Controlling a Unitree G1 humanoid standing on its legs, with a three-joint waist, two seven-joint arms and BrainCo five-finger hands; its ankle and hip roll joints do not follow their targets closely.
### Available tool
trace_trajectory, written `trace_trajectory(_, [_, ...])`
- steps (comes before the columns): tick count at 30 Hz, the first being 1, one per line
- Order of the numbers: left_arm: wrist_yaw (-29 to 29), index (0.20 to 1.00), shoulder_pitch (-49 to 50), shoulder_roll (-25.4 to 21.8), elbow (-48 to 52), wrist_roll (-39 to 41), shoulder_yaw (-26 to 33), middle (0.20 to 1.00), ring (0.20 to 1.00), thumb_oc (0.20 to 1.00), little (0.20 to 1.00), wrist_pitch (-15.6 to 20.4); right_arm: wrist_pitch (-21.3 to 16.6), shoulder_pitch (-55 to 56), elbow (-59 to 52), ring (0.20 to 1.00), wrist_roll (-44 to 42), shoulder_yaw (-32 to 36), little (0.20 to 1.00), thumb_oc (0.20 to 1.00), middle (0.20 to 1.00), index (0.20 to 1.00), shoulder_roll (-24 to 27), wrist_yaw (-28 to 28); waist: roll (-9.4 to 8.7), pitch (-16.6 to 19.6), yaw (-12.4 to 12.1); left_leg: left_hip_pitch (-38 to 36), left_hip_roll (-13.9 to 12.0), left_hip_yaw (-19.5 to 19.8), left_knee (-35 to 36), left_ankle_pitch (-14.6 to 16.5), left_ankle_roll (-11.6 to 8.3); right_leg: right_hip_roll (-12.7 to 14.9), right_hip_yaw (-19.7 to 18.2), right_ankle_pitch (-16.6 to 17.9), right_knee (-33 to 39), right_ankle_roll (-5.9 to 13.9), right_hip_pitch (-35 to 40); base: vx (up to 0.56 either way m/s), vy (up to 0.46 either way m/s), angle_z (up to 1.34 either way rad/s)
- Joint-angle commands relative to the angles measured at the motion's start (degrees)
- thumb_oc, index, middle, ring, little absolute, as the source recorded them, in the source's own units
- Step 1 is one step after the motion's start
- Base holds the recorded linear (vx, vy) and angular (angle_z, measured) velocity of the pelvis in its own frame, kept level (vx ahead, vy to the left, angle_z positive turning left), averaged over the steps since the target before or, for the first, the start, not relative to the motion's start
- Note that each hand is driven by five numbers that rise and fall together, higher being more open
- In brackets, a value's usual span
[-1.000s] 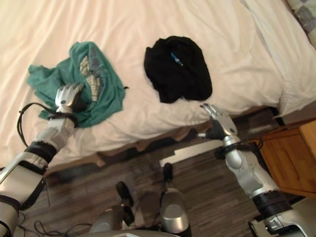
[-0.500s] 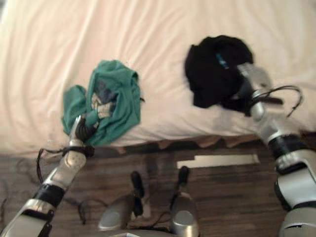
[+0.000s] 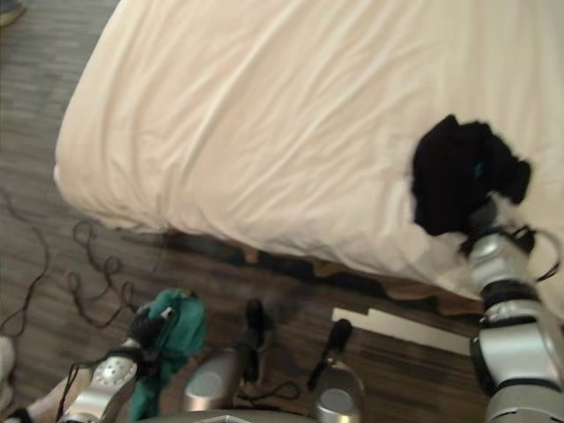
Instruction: Tidy up the quilt and then pick up the clothes from the bed and put them into the laundry hamper.
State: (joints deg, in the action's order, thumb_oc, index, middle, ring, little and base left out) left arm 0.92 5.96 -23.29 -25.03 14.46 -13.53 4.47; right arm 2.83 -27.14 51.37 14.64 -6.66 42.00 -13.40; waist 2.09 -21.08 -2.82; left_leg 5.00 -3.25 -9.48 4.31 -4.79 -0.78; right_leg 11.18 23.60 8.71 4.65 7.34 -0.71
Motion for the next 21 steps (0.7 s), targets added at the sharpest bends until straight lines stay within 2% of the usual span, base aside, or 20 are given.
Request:
trace_trajectory(1, [-1.7, 0.2, -2.2, -1.1, 1.1, -4.5, 1.4, 0.2, 0.2, 0.2, 0.2, 1.7, -2.5, 15.8, -7.3, 0.2, -8.8, -1.3, 0.2, 0.2, 0.2, 0.2, -10.3, 4.7, -3.84, 4.0, 2.8, -3.1, -7.0, -8.1, 0.1, 3.7, -6.73, 7.2, -3.0, -2.8, -3.6, 6.7, -4.8, 0.05, 0.07, -0.27])
trace_trajectory(2, [-1.7, 0.2, -2.2, -1.1, 1.1, -4.5, 1.4, 0.2, 0.2, 0.2, 0.2, 1.7, -2.4, 15.8, -7.3, 0.2, -8.8, -1.3, 0.2, 0.2, 0.2, 0.2, -10.3, 4.8, -3.85, 4.0, 2.8, -3.1, -7.0, -8.1, 0.1, 3.7, -6.73, 7.2, -3.0, -2.7, -3.6, 6.7, -4.8, 0.08, 0.122, -0.43])
trace_trajectory(4, [-2.7, 0.2, -0.9, -0.3, 0.1, -7.1, 3.3, 0.2, 0.2, 0.2, 0.2, 0.0, -3.5, 31.2, -12.3, 0.2, -19.7, 4.6, 0.2, 0.2, 0.2, 0.2, -21.2, 8.8, -6.62, 6.0, 6.4, -8.0, -6.3, -10.5, 0.2, 5.7, -5.62, 7.2, -5.6, -1.9, -5.2, 7.41, -3.7, 0.08, 0.23, -0.51])
trace_trajectory(6, [-2.7, 0.2, -0.1, 0.7, -0.8, -7.7, 4.2, 0.2, 0.2, 0.2, 0.2, -0.5, -4.1, 36.1, -12.0, 0.2, -26.8, 6.0, 0.2, 0.2, 0.2, 0.2, -25.8, 11.5, -7.44, 6.6, 8.0, -10.2, -5.9, -12.1, 0.4, 6.8, -5.18, 7.2, -6.8, -1.8, -6.7, 7.66, -3.6, 0.03, 0.16, -0.52])
trace_trajectory(9, [-3.0, 0.2, 0.7, 1.1, -1.5, -7.4, 5.1, 0.2, 0.2, 0.2, 0.2, -0.9, -4.1, 38.7, -10.8, 0.2, -29.1, 5.8, 0.2, 0.2, 0.2, 0.2, -28.0, 13.4, -7.65, 6.9, 8.9, -11.6, -5.8, -13.0, 0.4, 7.1, -4.99, 7.1, -7.8, -1.8, -9.2, 7.66, -4.0, -0.02, 0.081, -0.66])
trace_trajectory(10, [-2.6, 0.2, 0.7, 2.1, -4.0, -7.5, 5.5, 0.2, 0.2, 0.2, 0.2, -0.9, -4.1, 39.6, -10.4, 0.2, -29.4, 4.9, 0.2, 0.2, 0.2, 0.2, -29.2, 14.5, -7.46, 6.6, 9.8, -12.5, -5.9, -13.2, 0.7, 7.0, -4.88, 6.4, -10.6, -0.9, -12.3, 7.66, -5.4, -0.05, 0.046, -0.27])
trace_trajectory(11, [-2.0, 0.2, 0.1, 2.7, -6.6, -8.2, 5.6, 0.2, 0.2, 0.2, 0.2, -0.9, -4.6, 38.9, -10.5, 0.2, -29.0, 3.3, 0.2, 0.2, 0.2, 0.2, -29.0, 14.6, -7.09, 6.4, 10.2, -12.6, -6.2, -13.1, 0.7, 6.7, -4.95, 5.1, -12.8, -1.5, -13.0, 7.66, -6.2, -0.05, 0.045, -0.19])
trace_trajectory(12, [-2.0, 0.2, 0.1, 2.7, -6.7, -8.2, 5.7, 0.2, 0.2, 0.2, 0.2, -0.8, -4.6, 38.9, -10.5, 0.2, -29.0, 3.3, 0.2, 0.2, 0.2, 0.2, -29.0, 14.6, -7.09, 6.4, 10.2, -12.6, -6.2, -13.2, 0.7, 6.7, -4.96, 5.1, -12.9, -1.5, -13.1, 7.66, -6.3, -0.04, 0.032, -0.15])
trace_trajectory(13, [-1.2, 0.2, -0.8, 3.3, -10.0, -8.4, 5.5, 0.2, 0.2, 0.2, 0.2, -0.9, -4.8, 38.1, -11.1, 0.2, -28.3, 2.0, 0.2, 0.2, 0.2, 0.2, -28.8, 14.7, -6.85, 6.5, 10.5, -12.5, -6.2, -13.1, 0.7, 6.5, -4.89, 3.5, -15.0, -2.9, -13.2, 7.66, -6.5, -0.02, 0.068, -0.18])
trace_trajectory(14, [0.0, 0.2, -2.3, 4.3, -15.1, -8.9, 4.6, 0.2, 0.2, 0.2, 0.2, -0.9, -5.3, 36.3, -13.2, 0.2, -26.7, -1.4, 0.2, 0.2, 0.2, 0.2, -28.6, 14.1, -6.21, 7.1, 11.2, -11.5, -5.8, -11.0, 0.7, 6.2, -4.33, -2.2, -22.3, -9.7, -13.4, 6.53, -6.2, -0.02, 0.066, -0.13])
trace_trajectory(15, [0.0, 0.2, -2.4, 4.3, -15.2, -8.9, 4.6, 0.2, 0.2, 0.2, 0.2, -0.8, -5.3, 36.3, -13.2, 0.2, -26.7, -1.4, 0.2, 0.2, 0.2, 0.2, -28.6, 14.1, -6.2, 7.3, 11.1, -11.4, -5.9, -11.1, 0.7, 6.1, -4.35, -2.3, -22.4, -9.5, -13.4, 6.5, -6.4, 0.0, 0.046, 0.09])
trace_trajectory(16, [1.3, 0.2, -3.6, 4.9, -18.5, -9.7, 4.3, 0.2, 0.2, 0.2, 0.2, -0.9, -5.3, 34.3, -13.5, 0.2, -25.8, -3.2, 0.2, 0.2, 0.2, 0.2, -28.3, 14.1, -6.05, 7.3, 10.3, -11.3, -5.5, -10.6, 0.7, 6.0, -4.26, -2.6, -23.3, -10.2, -12.3, 5.37, -5.4, 0.02, -0.053, 0.24])
trace_trajectory(18, [4.3, 0.2, -5.7, 7.3, -22.4, -7.7, 3.9, 0.2, 0.2, 0.2, 0.2, -0.4, -5.9, 27.5, -14.1, 0.2, -24.3, -8.9, 0.2, 0.2, 0.2, 0.2, -27.6, 12.9, -4.97, 7.7, 7.2, -9.8, -5.1, -6.8, 0.0, 5.1, -4.17, -2.9, -21.4, -10.9, -9.1, 3.39, -2.5, 0.01, -0.158, 0.39])
trace_trajectory(19, [4.3, 0.2, -5.8, 7.3, -22.4, -7.7, 3.9, 0.2, 0.2, 0.2, 0.2, -0.4, -5.9, 27.5, -14.1, 0.2, -24.3, -8.9, 0.2, 0.2, 0.2, 0.2, -27.6, 12.9, -4.94, 7.9, 7.2, -9.6, -5.1, -6.9, 0.0, 5.0, -4.2, -3.0, -21.4, -10.8, -9.0, 3.35, -2.7, -0.04, -0.208, 0.71])
trace_trajectory(20, [5.4, 0.2, -5.6, 8.4, -21.3, -5.4, 4.1, 0.2, 0.2, 0.2, 0.2, 0.4, -6.0, 23.6, -14.8, 0.2, -22.7, -12.1, 0.2, 0.2, 0.2, 0.2, -26.2, 12.9, -3.62, 7.4, 4.4, -7.7, -4.9, -4.3, -1.2, 4.5, -4.59, -2.2, -17.8, -10.9, -5.9, 2.9, -0.1, -0.08, -0.146, 0.78])
trace_trajectory(21, [5.6, 0.2, -5.4, 8.4, -20.1, -4.9, 4.0, 0.2, 0.2, 0.2, 0.2, 0.7, -6.1, 21.7, -14.8, 0.2, -22.3, -13.1, 0.2, 0.2, 0.2, 0.2, -25.3, 13.0, -2.93, 7.0, 3.0, -6.1, -4.7, -2.7, -2.0, 4.0, -4.85, -2.0, -16.2, -10.9, -4.5, 2.83, 0.8, -0.08, -0.145, 0.85])
